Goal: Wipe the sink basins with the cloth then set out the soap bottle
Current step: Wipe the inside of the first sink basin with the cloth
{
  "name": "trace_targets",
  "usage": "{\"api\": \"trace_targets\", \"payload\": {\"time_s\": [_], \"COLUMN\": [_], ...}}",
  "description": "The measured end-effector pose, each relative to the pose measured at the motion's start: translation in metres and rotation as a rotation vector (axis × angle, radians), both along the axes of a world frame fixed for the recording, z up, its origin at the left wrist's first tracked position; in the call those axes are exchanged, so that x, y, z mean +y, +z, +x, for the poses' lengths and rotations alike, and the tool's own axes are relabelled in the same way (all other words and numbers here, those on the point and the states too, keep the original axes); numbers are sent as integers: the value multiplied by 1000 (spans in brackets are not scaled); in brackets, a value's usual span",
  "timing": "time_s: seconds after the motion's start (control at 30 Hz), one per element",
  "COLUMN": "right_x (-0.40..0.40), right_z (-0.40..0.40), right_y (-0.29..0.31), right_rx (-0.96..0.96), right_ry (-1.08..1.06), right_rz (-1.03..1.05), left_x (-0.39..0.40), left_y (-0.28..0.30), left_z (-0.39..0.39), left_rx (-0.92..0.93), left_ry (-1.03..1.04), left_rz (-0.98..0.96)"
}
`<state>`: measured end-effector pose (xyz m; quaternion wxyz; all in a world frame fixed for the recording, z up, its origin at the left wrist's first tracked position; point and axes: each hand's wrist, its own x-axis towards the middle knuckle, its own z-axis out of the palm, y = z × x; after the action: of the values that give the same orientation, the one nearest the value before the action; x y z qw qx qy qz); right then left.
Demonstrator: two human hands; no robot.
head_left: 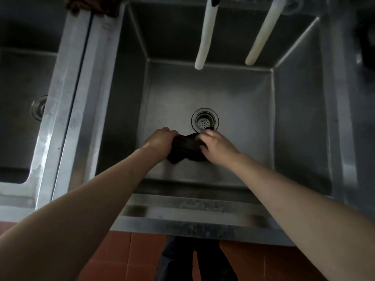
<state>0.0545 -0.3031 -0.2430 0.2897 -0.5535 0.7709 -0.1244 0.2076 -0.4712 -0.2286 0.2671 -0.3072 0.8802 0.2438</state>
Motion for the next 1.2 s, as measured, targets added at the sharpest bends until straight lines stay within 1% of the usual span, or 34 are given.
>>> {"api": "trace_targets", "payload": {"time_s": [0.07,0.13,0.2,0.23,0.33,0.43,0.6,0.7,0.8,0.87,0.97,1.03,1.2], "right_x": [-21,-38,-46,-45,-29,2,50,38,12,-9,-50,-80,-133], "right_z": [10,20,25,26,25,6,-28,-12,13,27,39,35,-4], "right_y": [-18,-36,-57,-66,-83,-83,-79,-89,-102,-108,-115,-112,-107], "right_rx": [26,92,152,158,203,232,204,190,183,188,197,203,199], "right_ry": [169,348,476,509,587,683,861,929,968,913,657,439,62], "right_rz": [-26,59,155,155,46,-23,5,-59,-194,-265,-284,-250,-150], "left_x": [-5,-9,-11,-12,-12,-13,-13,-10,-11,-13,-16,-19,-20], "left_y": [4,7,9,11,11,9,13,15,16,19,24,24,21], "left_z": [9,17,23,26,29,32,37,37,36,35,32,32,34], "left_rx": [-11,-21,-33,-47,-80,-95,-144,-142,-121,-134,-170,-168,-178], "left_ry": [31,65,101,112,127,126,127,145,157,170,193,206,196], "left_rz": [-17,-31,-47,-53,-56,-52,-39,-24,-44,-55,-84,-98,-121]}}
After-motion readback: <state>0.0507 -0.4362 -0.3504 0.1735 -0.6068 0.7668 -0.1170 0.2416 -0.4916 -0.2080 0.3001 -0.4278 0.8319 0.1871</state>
